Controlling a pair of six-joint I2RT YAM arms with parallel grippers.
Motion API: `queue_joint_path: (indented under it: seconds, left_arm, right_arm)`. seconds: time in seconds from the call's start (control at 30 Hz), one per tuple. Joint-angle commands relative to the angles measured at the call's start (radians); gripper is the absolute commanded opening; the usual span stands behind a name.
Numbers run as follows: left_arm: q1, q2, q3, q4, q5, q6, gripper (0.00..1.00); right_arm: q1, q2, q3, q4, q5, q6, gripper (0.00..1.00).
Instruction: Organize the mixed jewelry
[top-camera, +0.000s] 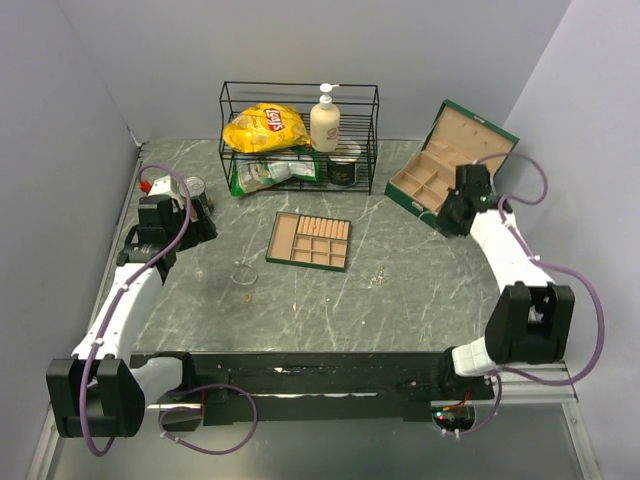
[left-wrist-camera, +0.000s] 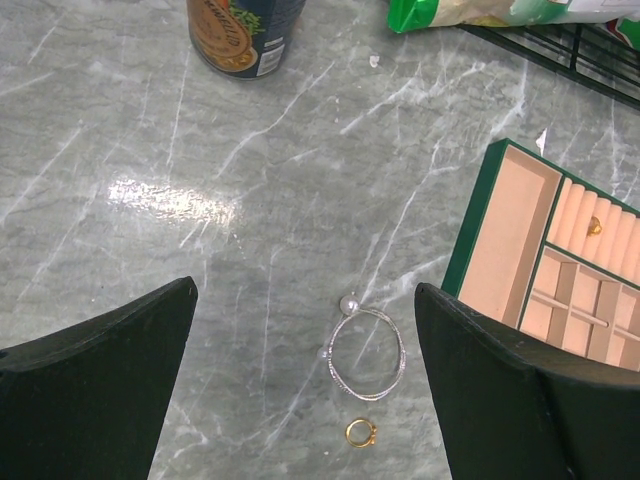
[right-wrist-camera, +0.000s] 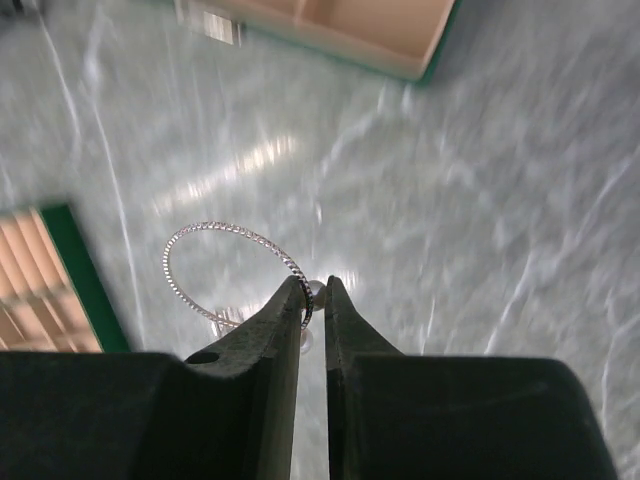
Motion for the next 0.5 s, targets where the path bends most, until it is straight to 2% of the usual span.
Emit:
queue_joint_path:
  seconds: [0.0,0.27,0.47]
  left_arm:
    - [0.004,0.006,0.028,0.028,0.028,0.012,0.96]
    - [0.002,0.022,0.031,0.029,0.028,0.012,0.96]
    - [0.004,0.035,0.036,0.028,0.024,0.014,0.96]
  right_arm:
    - [-0.060,0.125,0.172,0.018,0.049,-0.026,0.16]
    - [-0.117,0.332,0.387,0.005,0.111,-0.018,0.16]
    - [-0.130,0.453,0.465,-0.008,0.150,-0.028,0.16]
